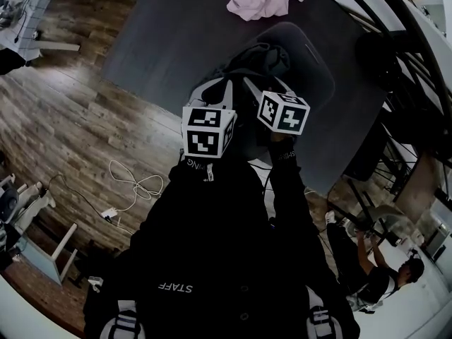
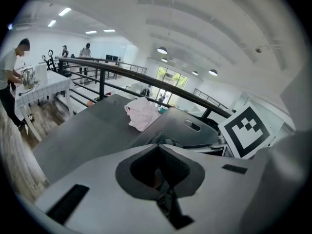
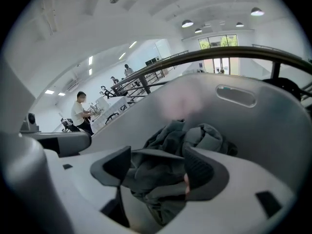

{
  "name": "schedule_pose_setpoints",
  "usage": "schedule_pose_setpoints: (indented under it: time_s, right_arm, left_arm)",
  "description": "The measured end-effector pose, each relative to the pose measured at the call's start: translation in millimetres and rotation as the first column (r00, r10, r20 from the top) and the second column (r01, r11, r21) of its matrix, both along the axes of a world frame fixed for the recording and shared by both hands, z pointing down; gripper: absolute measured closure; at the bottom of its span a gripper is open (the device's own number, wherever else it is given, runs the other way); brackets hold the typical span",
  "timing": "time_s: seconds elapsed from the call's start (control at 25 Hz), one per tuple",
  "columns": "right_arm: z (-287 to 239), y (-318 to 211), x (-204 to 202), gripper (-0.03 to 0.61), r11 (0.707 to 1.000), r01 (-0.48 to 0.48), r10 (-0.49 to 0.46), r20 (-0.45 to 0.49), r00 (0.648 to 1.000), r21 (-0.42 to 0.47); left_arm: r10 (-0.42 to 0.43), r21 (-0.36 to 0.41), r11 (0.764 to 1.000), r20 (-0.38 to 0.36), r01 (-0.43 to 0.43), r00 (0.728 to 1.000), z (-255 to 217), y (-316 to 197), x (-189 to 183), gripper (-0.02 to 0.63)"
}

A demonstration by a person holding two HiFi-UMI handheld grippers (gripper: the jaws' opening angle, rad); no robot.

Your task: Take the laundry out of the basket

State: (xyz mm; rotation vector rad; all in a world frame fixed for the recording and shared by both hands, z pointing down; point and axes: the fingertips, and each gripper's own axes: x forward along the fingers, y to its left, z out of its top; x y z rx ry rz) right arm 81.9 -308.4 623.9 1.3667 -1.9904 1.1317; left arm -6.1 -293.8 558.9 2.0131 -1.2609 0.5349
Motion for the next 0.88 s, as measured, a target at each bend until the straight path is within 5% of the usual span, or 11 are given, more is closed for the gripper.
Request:
schedule_pose_setpoints:
  time_s: [0.56,0.88]
  right_arm:
    - [77,-4,17,0.087,0.981,-0.026,0.018,-0.045,0.999,-0.194]
    - [106,-9,14,0.067,0.963,-0.048,0.042,-0.027,0.999,-0.267]
  left_arm:
    - [-0.018,-0.005,1.0,-0.004,0.018,1.0,0,-4,-4,0.614]
    - [-0.017,-0.015,1.0,0.004,0.018,1.0,4,-3,1,0.614]
